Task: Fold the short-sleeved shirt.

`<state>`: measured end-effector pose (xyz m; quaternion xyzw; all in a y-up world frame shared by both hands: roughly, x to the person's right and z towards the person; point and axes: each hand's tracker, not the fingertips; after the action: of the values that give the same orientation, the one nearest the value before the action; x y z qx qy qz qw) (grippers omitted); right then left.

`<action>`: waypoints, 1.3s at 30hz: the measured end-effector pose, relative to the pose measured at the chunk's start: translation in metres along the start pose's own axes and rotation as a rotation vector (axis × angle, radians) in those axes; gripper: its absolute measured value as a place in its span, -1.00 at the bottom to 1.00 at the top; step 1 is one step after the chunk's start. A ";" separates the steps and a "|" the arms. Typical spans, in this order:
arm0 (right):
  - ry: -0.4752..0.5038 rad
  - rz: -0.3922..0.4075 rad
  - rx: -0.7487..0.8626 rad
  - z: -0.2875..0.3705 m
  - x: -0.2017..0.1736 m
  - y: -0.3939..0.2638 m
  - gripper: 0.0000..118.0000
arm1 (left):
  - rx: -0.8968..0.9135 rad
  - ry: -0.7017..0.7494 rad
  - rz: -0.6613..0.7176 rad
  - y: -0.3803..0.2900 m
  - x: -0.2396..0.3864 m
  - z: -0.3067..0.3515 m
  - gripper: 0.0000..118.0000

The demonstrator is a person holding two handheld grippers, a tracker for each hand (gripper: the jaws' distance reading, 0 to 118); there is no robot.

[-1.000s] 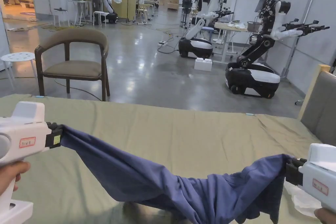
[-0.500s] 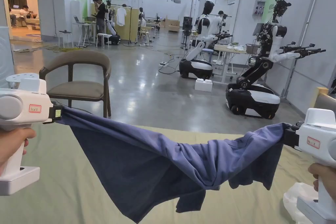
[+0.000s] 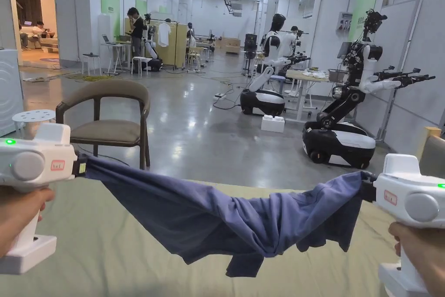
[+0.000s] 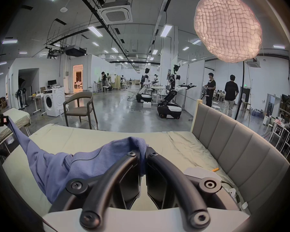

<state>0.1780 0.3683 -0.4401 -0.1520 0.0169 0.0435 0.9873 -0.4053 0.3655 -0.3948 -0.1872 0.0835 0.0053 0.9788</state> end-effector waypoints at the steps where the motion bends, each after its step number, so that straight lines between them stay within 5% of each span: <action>1: 0.006 -0.002 -0.004 -0.002 -0.001 -0.011 -0.95 | -0.008 0.000 -0.001 -0.013 0.001 -0.002 -1.00; 12: 0.004 0.004 -0.142 0.005 -0.013 -0.154 -0.95 | -0.189 0.017 0.030 -0.193 0.011 0.008 -1.00; 18: -0.025 0.078 -0.191 0.038 -0.019 -0.226 -0.95 | -0.253 0.049 0.054 -0.278 0.020 0.050 -1.00; 29: -0.047 0.017 -0.298 0.063 -0.019 -0.296 -0.88 | -0.355 0.058 0.108 -0.336 0.023 0.077 -0.97; 30: -0.056 0.017 -0.290 0.067 -0.021 -0.297 -0.77 | -0.346 0.058 0.101 -0.334 0.025 0.079 -0.83; 32: -0.084 0.030 -0.233 0.076 -0.025 -0.292 -0.13 | -0.299 0.067 0.069 -0.328 0.027 0.081 -0.33; 34: -0.082 0.023 -0.149 0.086 -0.031 -0.282 0.20 | -0.236 0.068 0.038 -0.316 0.033 0.084 0.13; 39: -0.041 0.033 0.038 0.106 -0.058 -0.243 0.21 | -0.136 0.022 -0.035 -0.281 0.060 0.084 0.14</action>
<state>0.1446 0.1650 -0.2640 -0.1321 0.0002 0.0625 0.9893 -0.3208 0.1335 -0.2247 -0.2545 0.0904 -0.0082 0.9628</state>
